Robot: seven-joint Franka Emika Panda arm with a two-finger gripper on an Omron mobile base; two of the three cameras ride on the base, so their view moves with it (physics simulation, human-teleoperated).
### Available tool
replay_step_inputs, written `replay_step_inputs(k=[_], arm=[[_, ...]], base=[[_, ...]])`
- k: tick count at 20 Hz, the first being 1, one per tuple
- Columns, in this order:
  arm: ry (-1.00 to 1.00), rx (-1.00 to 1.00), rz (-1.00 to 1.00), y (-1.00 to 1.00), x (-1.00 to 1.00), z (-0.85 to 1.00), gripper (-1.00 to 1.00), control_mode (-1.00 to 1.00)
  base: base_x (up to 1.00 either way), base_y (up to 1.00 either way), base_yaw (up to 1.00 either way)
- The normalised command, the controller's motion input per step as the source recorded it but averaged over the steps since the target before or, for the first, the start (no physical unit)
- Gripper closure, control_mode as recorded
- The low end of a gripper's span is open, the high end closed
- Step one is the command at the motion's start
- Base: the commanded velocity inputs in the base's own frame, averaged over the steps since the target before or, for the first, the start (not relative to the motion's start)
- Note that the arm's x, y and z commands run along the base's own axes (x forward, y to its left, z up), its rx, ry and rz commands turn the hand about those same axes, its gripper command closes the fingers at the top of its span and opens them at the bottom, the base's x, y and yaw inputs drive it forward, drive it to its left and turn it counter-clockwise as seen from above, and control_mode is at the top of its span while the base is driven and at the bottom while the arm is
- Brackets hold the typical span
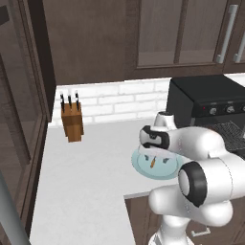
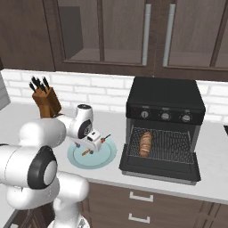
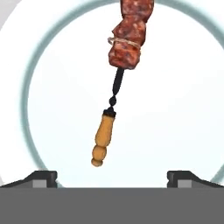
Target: Pick up the kebab skewer and baguette bread, and place them inside the toaster oven. Close the toaster oven door and start by setting the timer.
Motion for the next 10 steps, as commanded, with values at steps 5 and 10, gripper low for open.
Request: replay_step_inputs(k=[5,10], arm=[[0.0,0.01,-0.02,0.03,0.26,-0.41,-1.0,-1.0],[0.0,0.0,-0.03,0.01,0.22,-0.36,-1.0,-1.0]], base=[[0.0,0.0,0.0],[0.0,0.0,0.0]])
